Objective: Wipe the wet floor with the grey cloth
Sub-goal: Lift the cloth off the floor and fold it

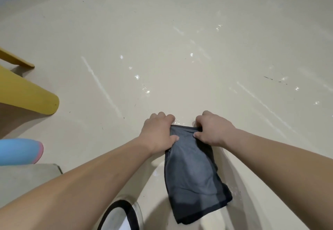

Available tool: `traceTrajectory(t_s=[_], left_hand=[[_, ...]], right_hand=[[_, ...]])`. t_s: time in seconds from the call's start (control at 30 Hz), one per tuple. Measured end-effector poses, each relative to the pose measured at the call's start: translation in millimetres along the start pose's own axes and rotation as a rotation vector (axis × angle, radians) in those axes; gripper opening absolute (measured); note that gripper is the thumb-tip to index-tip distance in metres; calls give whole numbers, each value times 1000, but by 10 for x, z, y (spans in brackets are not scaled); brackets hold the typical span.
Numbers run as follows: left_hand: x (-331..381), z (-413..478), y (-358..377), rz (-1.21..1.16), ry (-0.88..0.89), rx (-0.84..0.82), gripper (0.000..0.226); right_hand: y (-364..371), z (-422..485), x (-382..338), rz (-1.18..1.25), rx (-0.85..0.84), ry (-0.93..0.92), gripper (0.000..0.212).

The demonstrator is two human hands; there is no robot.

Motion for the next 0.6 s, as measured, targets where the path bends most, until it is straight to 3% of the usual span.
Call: traceTrajectory(t_s=[0.07,0.17,0.23,0.33,0.5,0.6], left_hand=[[33,8,-6,54,-32,-48,47],[87,78,-57,103,-9,-109,25],[90,155,-189,87,6,-125,26],[59,335,-492,-97,-49,-127,30],[120,558,-1198,-249,-43,200,31],[168,524,-1433,-286,26,268,30]], right_hand=[[40,-25,26,72,-12,45,13],[4,-26,65,262,0,132,18],[-115,5,40,291,13,129,22],[-400,85,-39,224,143,65,9],[-982,149,-107,367,527,4,10],[-1176,167,-126,528,474,-38,13]])
Point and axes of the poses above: each hand's wrist, its own z-axis towards the middle knuckle, its own y-axis out of the palm, x = y × z, the point moved 4 cm from there along z, towards the middle knuckle, and after that the axes turned 14 degrees about x, right-handed, at the moved point
